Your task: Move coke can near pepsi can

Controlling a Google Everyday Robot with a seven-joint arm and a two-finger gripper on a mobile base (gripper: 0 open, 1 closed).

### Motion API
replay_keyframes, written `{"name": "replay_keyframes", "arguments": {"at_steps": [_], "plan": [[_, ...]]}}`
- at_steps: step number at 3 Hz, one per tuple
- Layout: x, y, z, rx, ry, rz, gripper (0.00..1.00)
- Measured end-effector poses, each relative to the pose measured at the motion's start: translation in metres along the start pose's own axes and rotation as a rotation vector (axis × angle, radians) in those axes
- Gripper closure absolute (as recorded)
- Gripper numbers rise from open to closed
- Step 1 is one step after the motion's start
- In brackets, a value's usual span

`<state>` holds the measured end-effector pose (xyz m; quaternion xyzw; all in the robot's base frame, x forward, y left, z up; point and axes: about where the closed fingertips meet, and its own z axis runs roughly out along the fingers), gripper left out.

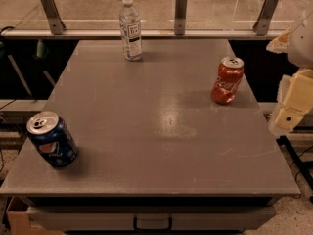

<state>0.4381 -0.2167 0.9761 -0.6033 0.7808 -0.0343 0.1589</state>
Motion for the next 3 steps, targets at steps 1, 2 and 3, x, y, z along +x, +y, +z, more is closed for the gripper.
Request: {"name": "replay_keyframes", "arguments": {"at_steps": [1,2,3], "plan": [[0.000,0.000,0.000,0.000,0.000,0.000,0.00],[0.003,-0.011,0.003,0.024,-0.034,0.015,0.00],[0.021,-0.047,0.017,0.066,-0.124,0.050,0.00]]}}
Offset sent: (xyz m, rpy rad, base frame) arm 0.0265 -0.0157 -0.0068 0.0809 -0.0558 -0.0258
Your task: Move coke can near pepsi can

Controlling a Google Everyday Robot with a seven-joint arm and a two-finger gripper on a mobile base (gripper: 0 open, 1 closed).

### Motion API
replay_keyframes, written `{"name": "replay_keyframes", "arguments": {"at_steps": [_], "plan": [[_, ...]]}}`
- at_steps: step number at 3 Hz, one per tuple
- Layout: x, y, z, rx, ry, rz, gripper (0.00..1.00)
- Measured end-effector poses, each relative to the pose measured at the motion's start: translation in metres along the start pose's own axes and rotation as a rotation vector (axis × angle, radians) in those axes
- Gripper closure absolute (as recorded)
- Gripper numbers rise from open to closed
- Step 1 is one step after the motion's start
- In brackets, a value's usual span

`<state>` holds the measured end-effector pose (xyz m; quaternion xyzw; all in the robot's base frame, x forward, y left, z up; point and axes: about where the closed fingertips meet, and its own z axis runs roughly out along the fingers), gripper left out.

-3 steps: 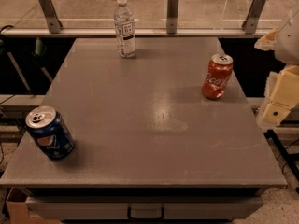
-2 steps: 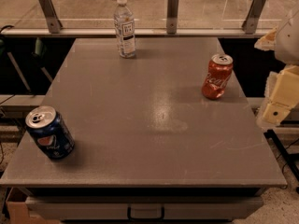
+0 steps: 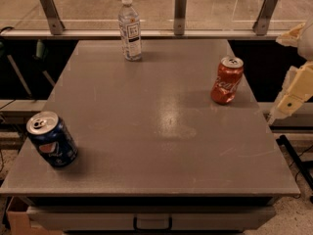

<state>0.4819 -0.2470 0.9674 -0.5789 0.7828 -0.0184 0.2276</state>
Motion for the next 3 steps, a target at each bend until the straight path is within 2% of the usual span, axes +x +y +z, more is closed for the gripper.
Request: {"name": "replay_keyframes", "arguments": {"at_steps": [1,2,3], "plan": [[0.019,-0.044,0.031,0.017,-0.138,0.060,0.00],[0.017,-0.064,0.075,-0.048,-0.291,0.116,0.00],[-0.002,-0.064,0.107,-0.131,-0.434,0.155,0.00]]}}
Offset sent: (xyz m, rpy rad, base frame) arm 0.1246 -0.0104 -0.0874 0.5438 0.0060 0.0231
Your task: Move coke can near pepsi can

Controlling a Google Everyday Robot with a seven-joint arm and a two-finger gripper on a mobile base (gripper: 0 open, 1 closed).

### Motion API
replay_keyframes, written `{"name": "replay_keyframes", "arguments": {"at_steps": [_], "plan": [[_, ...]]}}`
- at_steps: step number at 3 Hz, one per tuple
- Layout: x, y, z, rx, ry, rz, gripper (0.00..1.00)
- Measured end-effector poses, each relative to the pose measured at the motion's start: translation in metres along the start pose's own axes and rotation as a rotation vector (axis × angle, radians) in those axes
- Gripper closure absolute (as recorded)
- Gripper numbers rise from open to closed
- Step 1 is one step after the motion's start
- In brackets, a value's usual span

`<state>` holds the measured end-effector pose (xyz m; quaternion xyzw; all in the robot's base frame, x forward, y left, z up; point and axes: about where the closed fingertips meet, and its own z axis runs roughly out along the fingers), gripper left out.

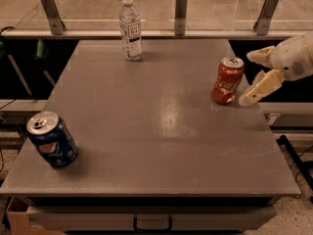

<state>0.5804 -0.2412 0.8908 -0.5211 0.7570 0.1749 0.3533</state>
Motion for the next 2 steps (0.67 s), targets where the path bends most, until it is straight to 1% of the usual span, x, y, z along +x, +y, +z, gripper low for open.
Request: {"name": "replay_keyframes", "arguments": {"at_steps": [1,2], "plan": [[-0.013,0.002,0.033,-0.073,-0.125,0.033,0.00],[-0.030,0.006,0.054,-0.117,-0.219,0.051,0.14]]}}
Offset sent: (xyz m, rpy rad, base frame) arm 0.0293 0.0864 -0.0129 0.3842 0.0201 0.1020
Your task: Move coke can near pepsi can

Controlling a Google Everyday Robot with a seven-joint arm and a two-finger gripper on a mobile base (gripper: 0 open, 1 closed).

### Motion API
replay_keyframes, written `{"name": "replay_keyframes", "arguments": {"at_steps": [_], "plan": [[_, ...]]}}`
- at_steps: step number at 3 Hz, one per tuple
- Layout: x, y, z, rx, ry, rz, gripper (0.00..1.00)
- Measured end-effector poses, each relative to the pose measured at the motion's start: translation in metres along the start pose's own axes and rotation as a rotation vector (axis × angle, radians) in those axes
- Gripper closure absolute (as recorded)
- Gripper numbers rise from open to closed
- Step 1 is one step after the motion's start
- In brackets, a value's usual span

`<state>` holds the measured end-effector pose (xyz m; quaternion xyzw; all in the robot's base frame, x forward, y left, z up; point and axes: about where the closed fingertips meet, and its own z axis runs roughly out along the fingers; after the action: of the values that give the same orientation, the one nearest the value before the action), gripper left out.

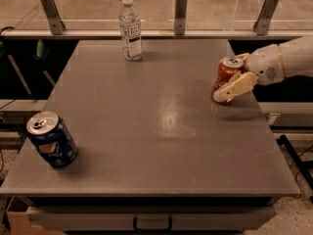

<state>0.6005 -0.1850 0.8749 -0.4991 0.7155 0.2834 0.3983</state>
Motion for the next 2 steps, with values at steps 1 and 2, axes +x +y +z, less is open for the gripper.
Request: {"name": "replay_keyframes", "arguments": {"at_steps": [1,2], "plan": [[-0.009,-0.002,0.007,-0.012,-0.067,0.012,0.38],[-0.037,-0.002,-0.014,-0.002,-0.114,-0.012,0.61]]}}
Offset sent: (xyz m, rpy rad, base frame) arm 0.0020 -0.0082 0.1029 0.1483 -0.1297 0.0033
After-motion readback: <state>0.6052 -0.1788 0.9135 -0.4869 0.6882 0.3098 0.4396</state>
